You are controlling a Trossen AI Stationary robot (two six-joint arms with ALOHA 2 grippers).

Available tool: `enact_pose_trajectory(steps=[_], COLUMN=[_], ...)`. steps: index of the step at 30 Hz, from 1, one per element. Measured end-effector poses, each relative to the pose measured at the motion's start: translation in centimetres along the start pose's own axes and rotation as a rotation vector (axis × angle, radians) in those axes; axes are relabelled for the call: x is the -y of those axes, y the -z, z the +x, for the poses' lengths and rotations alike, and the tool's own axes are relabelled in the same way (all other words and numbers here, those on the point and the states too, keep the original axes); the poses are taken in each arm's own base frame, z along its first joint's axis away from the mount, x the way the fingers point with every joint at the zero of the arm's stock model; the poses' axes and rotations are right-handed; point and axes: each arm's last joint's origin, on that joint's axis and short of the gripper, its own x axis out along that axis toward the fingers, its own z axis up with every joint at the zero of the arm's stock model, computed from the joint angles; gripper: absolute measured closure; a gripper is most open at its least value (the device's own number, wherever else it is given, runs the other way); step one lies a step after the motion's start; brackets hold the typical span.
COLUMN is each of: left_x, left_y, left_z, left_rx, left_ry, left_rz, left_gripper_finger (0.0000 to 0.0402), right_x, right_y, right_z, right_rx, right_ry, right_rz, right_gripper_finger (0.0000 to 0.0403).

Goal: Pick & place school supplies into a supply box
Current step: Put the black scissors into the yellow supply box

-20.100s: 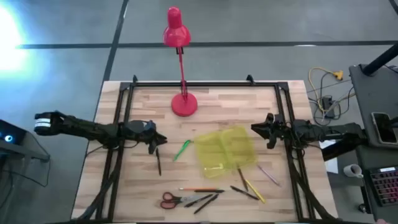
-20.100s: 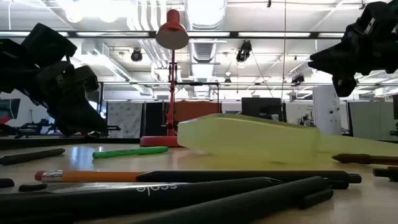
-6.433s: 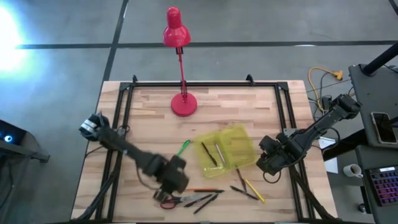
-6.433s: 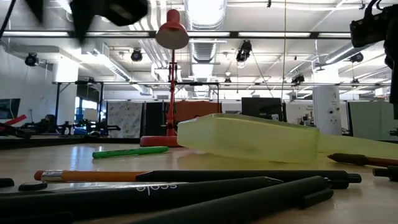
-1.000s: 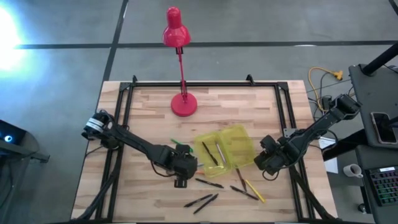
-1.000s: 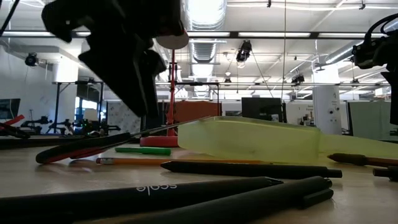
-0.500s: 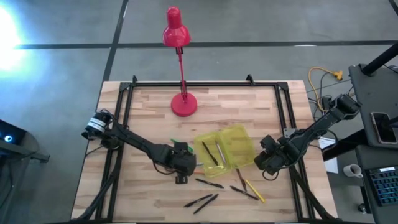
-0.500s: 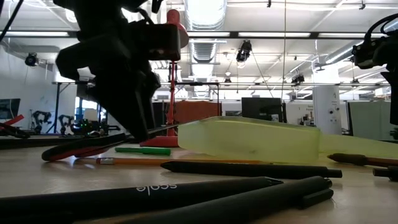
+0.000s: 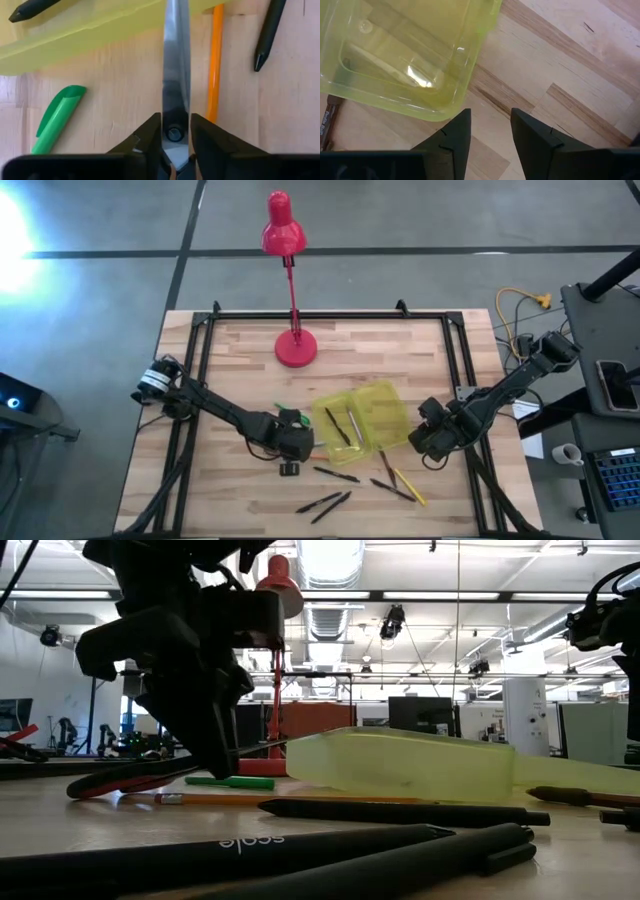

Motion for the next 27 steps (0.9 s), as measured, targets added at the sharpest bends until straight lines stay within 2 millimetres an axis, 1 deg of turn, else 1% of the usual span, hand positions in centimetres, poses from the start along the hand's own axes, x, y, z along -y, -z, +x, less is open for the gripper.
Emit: enact_pose_trajectory(steps=[3, 4, 10, 14, 18, 21, 27], left_x=[0.1, 0.2, 0.2, 0.3, 0.1, -1.0, -4.1], left_y=[-0.5, -0.7, -1.7, -2.9, -4.9, -6.6, -10.8], left_z=[-0.3, -0.4, -1.8, -3.4, -5.5, -6.8, -7.5], left_rx=[0.014, 0.015, -0.037, -0.063, -0.042, -0.016, 0.054], left_ry=[0.006, 0.014, 0.015, 0.008, 0.005, -0.007, -0.065], left_rz=[0.015, 0.018, 0.077, 0.184, 0.358, 0.490, 0.689], left_gripper_finger=[0.0355, 0.0358, 0.0359, 0.0358, 0.0358, 0.0358, 0.0358], right_x=[0.0, 0.0, 0.0, 0.0, 0.0, 0.0, 0.1], right_y=[0.0, 0.0, 0.0, 0.0, 0.0, 0.0, 0.0], right_z=[0.0, 0.0, 0.0, 0.0, 0.0, 0.0, 0.0], right_rx=[0.000, 0.000, 0.000, 0.000, 0.000, 0.001, 0.006], right_ry=[0.000, 0.000, 0.001, 0.001, 0.002, 0.002, 0.008], right_rz=[0.000, 0.000, 0.000, -0.002, -0.014, -0.019, -0.021], right_gripper_finger=[0.0275, 0.0275, 0.0275, 0.0275, 0.0275, 0.0275, 0.0275])
